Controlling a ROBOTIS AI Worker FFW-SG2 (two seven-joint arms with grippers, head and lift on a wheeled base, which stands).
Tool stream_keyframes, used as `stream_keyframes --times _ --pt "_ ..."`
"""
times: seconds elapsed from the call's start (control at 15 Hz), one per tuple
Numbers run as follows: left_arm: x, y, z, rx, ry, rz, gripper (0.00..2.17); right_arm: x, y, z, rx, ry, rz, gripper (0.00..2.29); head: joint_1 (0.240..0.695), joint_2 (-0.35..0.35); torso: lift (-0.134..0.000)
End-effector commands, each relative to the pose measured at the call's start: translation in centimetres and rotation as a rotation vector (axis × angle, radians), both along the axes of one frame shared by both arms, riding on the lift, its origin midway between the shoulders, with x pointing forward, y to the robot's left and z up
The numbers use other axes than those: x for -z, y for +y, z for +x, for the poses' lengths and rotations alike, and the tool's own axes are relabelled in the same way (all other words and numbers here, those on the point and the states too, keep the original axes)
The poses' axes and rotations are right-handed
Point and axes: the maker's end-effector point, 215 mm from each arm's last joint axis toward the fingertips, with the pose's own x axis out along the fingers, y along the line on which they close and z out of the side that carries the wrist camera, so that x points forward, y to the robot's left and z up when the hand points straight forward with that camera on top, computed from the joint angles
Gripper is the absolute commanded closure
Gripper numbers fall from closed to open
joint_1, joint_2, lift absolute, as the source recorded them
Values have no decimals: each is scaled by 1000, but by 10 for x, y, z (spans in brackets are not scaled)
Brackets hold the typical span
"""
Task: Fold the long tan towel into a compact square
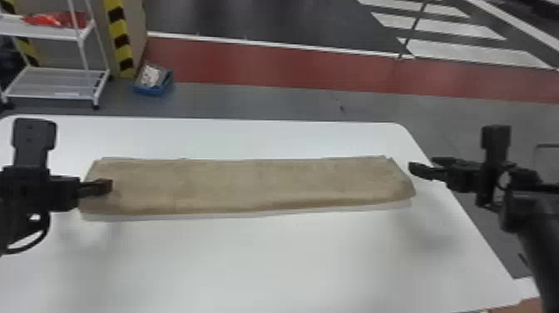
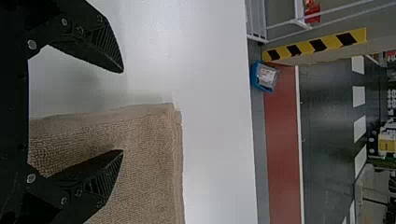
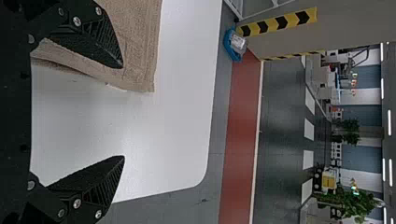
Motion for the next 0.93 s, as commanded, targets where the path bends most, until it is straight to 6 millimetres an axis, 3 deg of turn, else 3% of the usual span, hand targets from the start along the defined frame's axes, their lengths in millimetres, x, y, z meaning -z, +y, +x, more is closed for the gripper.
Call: stream_keyframes --times 0.0,0.87 --pt "1 -4 -4 7 5 1 323 -2 -1 1 0 -5 -7 221 695 -214 -124" --pt "0 -8 -3 12 5 -9 323 -8 -6 1 -10 -26 -34 225 695 -228 -124"
